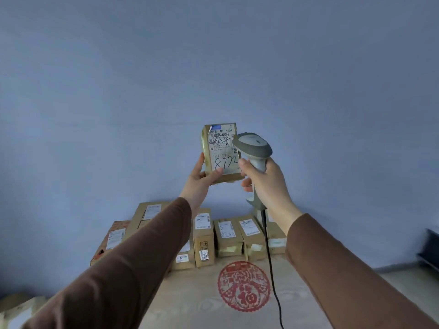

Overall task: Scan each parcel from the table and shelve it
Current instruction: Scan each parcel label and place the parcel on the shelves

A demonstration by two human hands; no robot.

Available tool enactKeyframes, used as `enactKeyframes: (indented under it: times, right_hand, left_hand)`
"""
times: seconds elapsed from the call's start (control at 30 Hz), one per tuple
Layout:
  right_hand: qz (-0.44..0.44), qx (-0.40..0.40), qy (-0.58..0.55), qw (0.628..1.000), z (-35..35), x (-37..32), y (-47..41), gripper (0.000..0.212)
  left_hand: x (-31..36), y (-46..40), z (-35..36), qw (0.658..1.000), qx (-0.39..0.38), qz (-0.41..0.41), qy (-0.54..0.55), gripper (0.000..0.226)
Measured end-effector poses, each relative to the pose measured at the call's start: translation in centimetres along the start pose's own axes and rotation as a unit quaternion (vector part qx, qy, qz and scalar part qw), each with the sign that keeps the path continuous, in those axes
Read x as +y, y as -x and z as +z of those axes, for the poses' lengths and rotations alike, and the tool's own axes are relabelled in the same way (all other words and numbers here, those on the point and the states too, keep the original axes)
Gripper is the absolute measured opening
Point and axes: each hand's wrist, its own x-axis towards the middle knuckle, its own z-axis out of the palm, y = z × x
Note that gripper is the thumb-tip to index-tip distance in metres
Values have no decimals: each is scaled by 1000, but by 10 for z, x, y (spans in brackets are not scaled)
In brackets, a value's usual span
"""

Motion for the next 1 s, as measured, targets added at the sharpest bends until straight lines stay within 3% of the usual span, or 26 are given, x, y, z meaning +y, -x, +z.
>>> enactKeyframes:
  times: [0.17,0.4,1.0]
  right_hand:
    - [-23,-9,28,999,-26,-21,1,17]
    - [-27,12,16,999,-30,-31,-7,24]
    - [-20,-16,-17,1000,-10,-29,-26,25]
  left_hand:
    - [11,-6,40,999,13,38,-30,75]
    - [22,-13,47,997,29,63,-45,60]
    - [21,-39,28,996,28,61,-55,75]
